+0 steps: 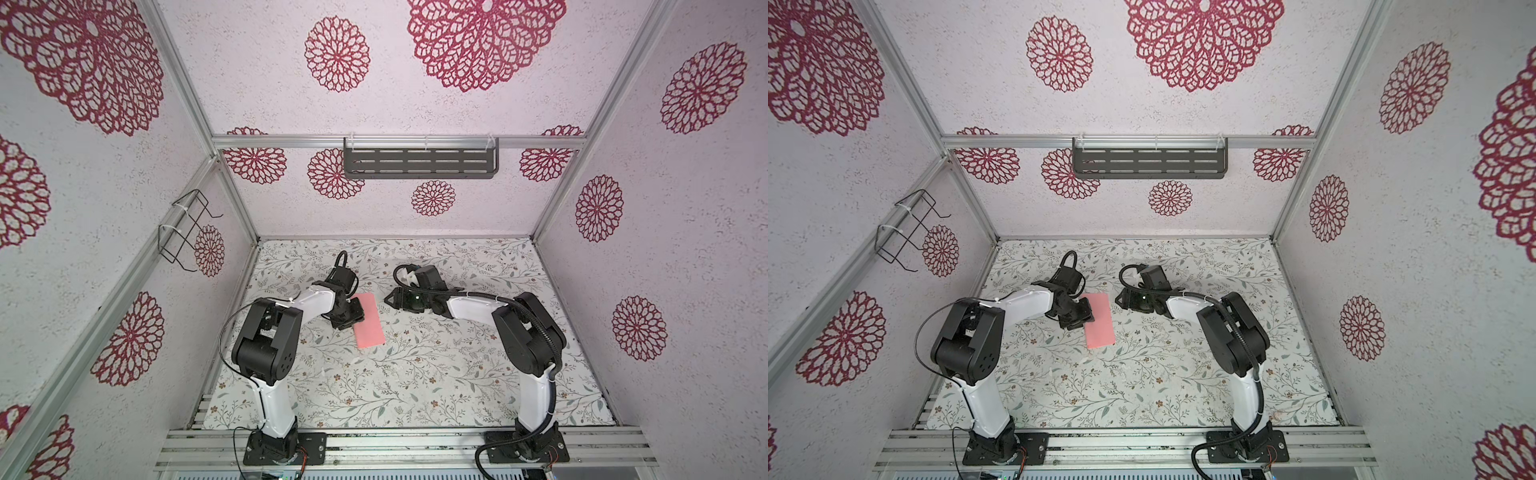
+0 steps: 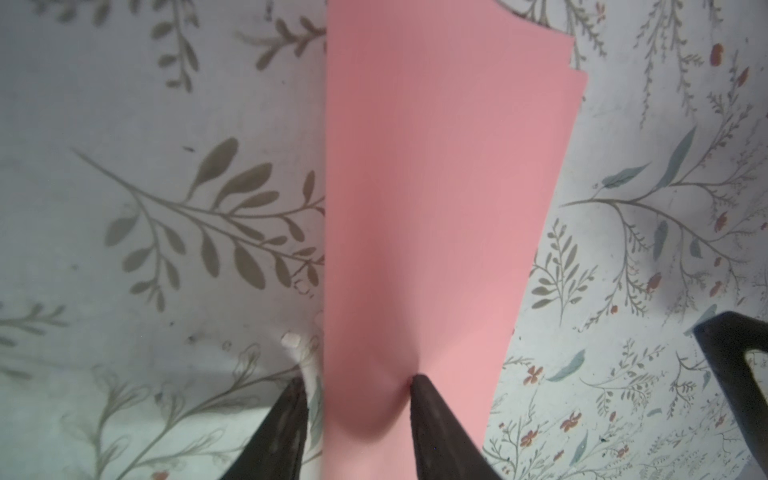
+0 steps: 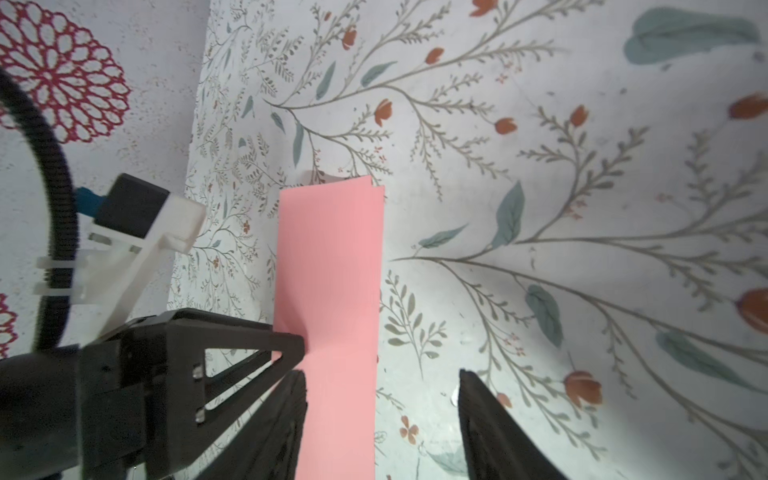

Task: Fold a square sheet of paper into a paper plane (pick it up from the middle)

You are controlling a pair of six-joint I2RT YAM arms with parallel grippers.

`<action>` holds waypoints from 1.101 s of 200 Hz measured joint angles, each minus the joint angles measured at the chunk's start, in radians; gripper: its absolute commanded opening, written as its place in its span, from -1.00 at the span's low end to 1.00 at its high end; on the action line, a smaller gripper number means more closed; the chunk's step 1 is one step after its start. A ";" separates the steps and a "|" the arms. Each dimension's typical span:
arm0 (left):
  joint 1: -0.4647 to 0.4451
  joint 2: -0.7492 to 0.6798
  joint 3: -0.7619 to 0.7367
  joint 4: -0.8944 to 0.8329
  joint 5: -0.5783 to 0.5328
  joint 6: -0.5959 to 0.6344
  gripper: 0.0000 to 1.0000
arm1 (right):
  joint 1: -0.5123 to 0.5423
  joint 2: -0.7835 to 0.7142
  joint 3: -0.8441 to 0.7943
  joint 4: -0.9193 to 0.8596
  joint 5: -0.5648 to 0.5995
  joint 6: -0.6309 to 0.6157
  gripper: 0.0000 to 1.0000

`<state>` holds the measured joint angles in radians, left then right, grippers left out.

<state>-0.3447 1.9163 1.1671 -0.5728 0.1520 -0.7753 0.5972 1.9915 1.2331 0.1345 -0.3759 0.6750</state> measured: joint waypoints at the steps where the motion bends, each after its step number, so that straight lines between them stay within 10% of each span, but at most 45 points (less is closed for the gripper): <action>1: 0.000 0.000 0.000 -0.001 0.000 0.000 -0.12 | 0.000 0.000 0.000 0.000 0.000 0.000 0.23; 220: -0.022 0.048 0.068 -0.090 -0.036 0.061 -0.15 | -0.032 0.056 -0.017 0.140 -0.161 0.053 0.31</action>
<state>-0.3664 1.9644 1.2346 -0.6632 0.1158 -0.7143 0.5648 2.0480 1.2163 0.2741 -0.5365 0.7277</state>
